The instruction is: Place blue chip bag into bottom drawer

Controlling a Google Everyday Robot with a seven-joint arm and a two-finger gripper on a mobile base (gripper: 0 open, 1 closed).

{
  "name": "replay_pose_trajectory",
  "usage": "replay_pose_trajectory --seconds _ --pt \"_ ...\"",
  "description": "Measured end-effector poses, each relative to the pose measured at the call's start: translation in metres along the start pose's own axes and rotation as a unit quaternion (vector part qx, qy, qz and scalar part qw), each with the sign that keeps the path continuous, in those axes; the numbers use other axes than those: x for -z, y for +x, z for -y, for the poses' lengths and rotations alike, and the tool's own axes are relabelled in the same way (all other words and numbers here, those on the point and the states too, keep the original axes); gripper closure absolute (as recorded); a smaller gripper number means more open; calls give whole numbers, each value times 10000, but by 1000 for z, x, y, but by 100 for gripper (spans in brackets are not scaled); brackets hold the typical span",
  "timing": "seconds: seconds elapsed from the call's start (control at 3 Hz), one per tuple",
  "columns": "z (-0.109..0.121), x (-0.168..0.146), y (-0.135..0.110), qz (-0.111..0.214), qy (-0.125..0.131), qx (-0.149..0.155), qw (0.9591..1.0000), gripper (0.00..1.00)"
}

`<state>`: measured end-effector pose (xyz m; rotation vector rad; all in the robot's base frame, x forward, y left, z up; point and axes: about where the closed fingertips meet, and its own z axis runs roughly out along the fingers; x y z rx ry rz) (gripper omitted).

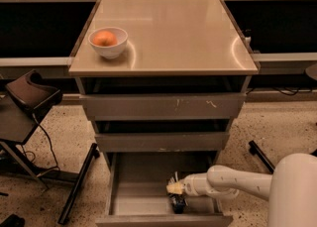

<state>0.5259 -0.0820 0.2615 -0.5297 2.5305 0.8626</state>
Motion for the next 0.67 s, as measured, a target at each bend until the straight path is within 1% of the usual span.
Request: replay_pose_trajectory --seconds 0.33,0.67 --pt "0 0 0 0 -1 0 10000 0" --pt "0 0 0 0 -1 0 10000 0"
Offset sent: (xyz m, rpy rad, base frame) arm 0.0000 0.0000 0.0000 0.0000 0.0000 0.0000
